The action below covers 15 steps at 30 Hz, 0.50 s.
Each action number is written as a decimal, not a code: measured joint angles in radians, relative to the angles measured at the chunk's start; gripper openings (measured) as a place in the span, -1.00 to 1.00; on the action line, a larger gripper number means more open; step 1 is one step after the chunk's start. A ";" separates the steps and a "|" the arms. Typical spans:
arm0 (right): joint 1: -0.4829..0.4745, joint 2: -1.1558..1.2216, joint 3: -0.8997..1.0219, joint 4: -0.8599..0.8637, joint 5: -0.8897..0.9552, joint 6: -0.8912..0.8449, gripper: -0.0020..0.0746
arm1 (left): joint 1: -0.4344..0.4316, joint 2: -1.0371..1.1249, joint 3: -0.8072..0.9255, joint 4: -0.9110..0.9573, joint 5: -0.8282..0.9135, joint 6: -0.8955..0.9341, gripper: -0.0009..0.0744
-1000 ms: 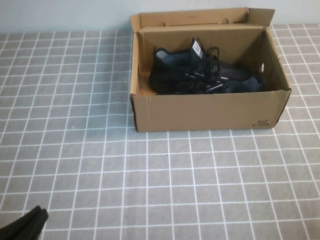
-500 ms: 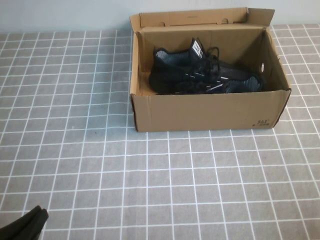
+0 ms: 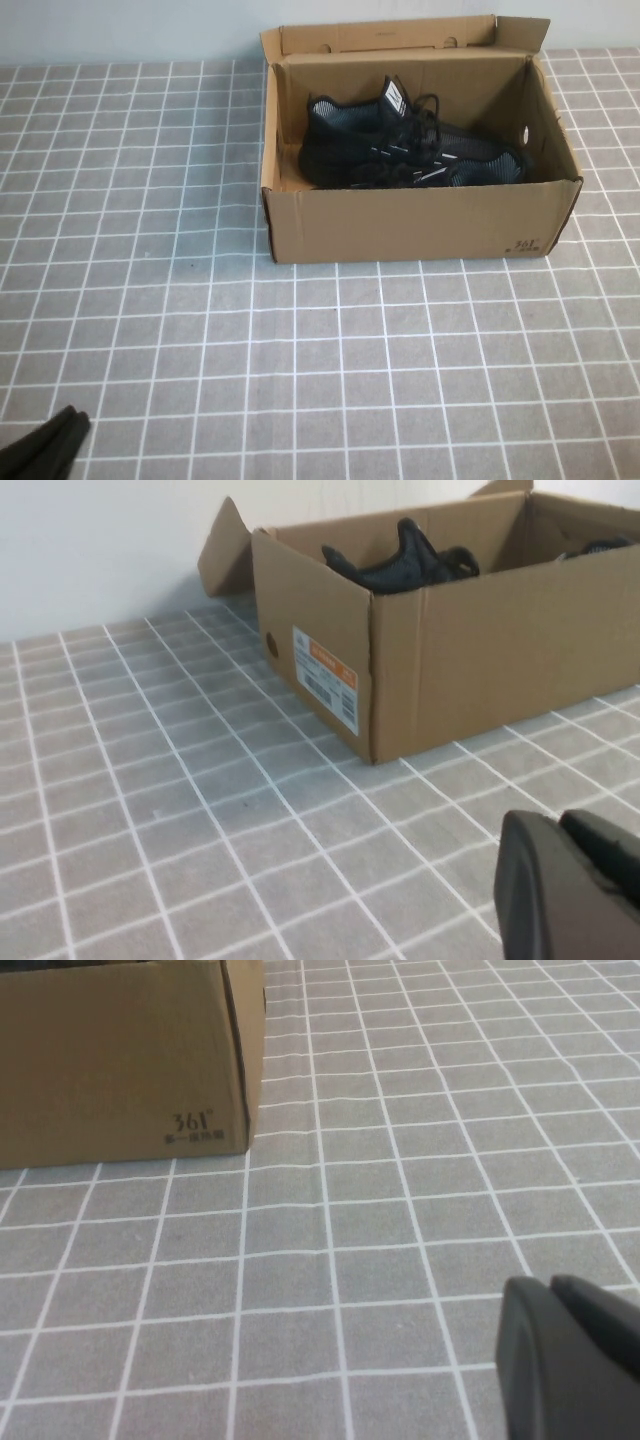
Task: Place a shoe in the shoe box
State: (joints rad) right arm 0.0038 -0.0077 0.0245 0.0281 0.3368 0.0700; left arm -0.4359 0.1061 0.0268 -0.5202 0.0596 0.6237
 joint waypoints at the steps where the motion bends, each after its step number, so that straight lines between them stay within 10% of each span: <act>1: 0.000 0.000 0.000 0.000 0.000 0.000 -0.99 | 0.002 0.000 0.000 0.014 -0.014 0.000 -0.97; 15: 0.000 0.000 0.000 0.000 0.002 0.000 -0.99 | 0.216 -0.110 0.000 0.564 -0.033 -0.535 -0.98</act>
State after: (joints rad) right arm 0.0038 -0.0077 0.0245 0.0281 0.3386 0.0700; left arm -0.2197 -0.0040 0.0268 0.0439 0.0267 0.0887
